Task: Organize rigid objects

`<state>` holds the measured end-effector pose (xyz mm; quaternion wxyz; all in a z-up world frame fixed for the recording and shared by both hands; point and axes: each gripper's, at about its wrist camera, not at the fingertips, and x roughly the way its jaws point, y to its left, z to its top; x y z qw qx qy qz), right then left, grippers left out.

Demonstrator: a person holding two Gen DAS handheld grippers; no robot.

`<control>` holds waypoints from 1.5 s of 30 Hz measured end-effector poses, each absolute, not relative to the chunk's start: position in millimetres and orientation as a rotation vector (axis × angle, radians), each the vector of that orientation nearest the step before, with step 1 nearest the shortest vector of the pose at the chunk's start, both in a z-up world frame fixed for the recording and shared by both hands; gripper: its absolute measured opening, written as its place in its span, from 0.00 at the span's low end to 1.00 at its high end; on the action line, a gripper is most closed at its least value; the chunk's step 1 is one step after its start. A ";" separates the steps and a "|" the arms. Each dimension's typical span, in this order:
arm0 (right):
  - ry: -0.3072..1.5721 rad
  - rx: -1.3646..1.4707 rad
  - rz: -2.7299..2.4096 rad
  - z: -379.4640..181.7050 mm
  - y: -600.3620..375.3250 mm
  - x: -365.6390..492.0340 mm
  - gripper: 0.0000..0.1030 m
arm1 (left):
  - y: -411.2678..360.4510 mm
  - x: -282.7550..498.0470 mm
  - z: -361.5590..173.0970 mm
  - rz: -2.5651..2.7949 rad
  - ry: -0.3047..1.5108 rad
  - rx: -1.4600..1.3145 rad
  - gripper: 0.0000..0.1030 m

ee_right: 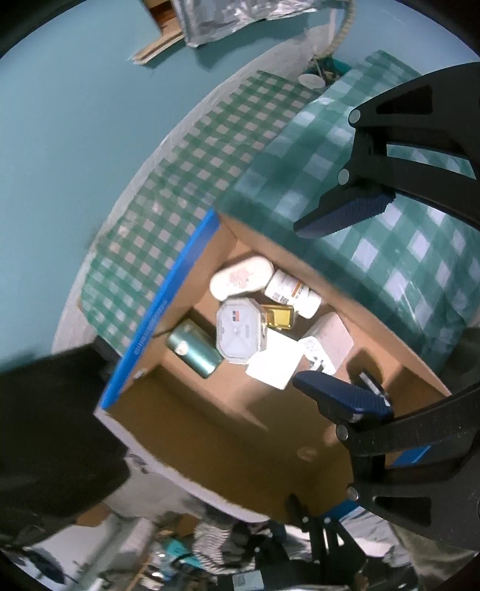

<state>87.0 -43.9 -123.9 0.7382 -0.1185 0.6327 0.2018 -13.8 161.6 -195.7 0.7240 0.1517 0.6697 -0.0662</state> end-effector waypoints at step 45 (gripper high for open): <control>0.912 0.027 -0.021 37.8 -186.1 11.5 0.74 | 96.8 21.4 29.2 -0.114 0.876 0.177 0.99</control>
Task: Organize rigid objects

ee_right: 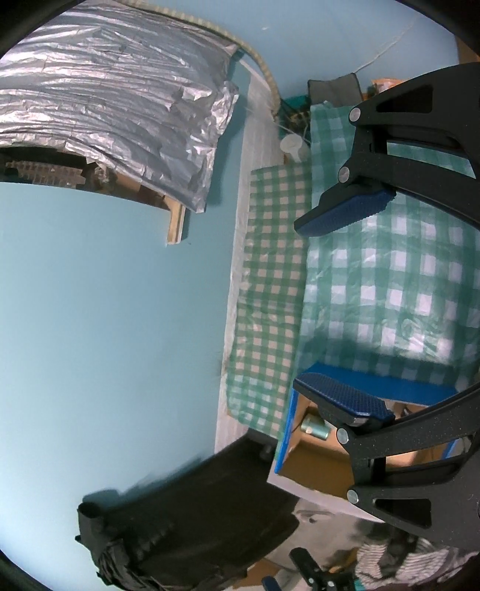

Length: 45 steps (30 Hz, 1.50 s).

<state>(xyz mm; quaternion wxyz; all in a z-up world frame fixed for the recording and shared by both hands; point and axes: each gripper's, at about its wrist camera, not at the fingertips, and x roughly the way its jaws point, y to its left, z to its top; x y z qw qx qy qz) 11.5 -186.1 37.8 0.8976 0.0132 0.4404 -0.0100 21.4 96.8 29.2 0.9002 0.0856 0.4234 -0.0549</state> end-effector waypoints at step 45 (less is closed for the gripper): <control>0.932 0.023 0.020 32.7 -192.4 22.6 0.74 | 58.0 15.5 33.7 -0.117 0.863 0.250 0.99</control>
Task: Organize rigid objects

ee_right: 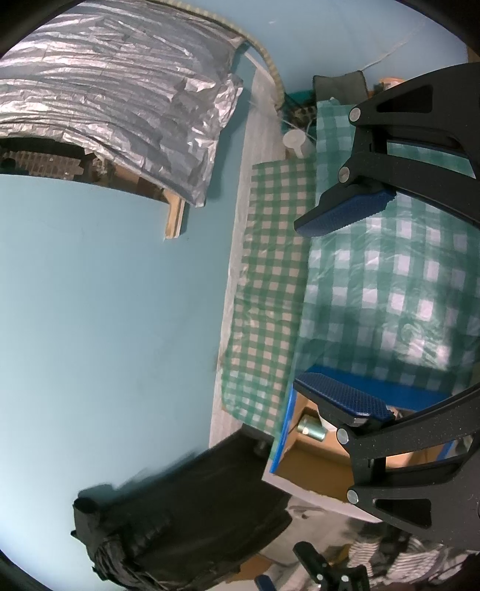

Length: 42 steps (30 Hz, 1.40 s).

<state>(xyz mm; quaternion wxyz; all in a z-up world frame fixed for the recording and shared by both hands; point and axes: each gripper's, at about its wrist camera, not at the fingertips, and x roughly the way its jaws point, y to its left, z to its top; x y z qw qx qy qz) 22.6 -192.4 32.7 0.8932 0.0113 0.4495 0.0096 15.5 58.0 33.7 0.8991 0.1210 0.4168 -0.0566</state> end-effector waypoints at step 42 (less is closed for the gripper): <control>0.948 0.023 0.046 22.6 -187.9 22.6 0.74 | 54.3 11.5 33.5 -0.069 0.864 0.232 0.99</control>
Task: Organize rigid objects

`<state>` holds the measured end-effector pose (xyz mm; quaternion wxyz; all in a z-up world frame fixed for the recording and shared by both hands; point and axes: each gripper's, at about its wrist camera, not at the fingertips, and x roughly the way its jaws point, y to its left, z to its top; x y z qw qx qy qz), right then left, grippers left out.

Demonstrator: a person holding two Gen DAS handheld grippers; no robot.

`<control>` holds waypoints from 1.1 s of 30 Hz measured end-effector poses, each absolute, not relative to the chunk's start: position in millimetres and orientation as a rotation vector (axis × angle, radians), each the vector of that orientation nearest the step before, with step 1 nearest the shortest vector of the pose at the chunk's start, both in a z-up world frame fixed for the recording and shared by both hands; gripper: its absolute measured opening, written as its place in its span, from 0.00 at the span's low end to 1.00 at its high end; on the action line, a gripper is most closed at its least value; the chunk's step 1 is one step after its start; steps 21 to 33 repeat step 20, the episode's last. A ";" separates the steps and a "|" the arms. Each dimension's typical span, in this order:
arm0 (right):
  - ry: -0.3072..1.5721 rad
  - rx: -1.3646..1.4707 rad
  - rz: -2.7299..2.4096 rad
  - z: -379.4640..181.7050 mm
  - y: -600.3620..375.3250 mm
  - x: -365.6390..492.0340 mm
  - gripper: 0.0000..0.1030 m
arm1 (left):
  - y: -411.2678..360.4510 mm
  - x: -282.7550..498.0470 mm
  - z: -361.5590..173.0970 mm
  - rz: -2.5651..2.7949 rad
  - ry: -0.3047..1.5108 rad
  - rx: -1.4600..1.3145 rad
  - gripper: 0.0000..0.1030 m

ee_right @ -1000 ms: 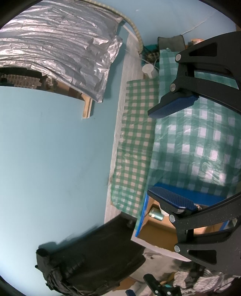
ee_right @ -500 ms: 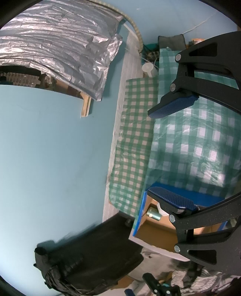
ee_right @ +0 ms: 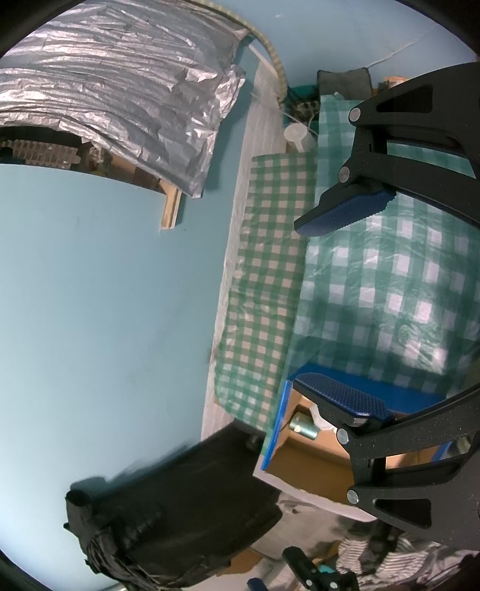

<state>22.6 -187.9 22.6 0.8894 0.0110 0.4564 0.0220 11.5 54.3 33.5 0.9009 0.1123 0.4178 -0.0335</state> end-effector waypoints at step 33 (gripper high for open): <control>0.959 0.022 0.057 19.5 -183.3 24.4 0.74 | 55.1 13.9 27.9 -0.090 0.874 0.249 0.99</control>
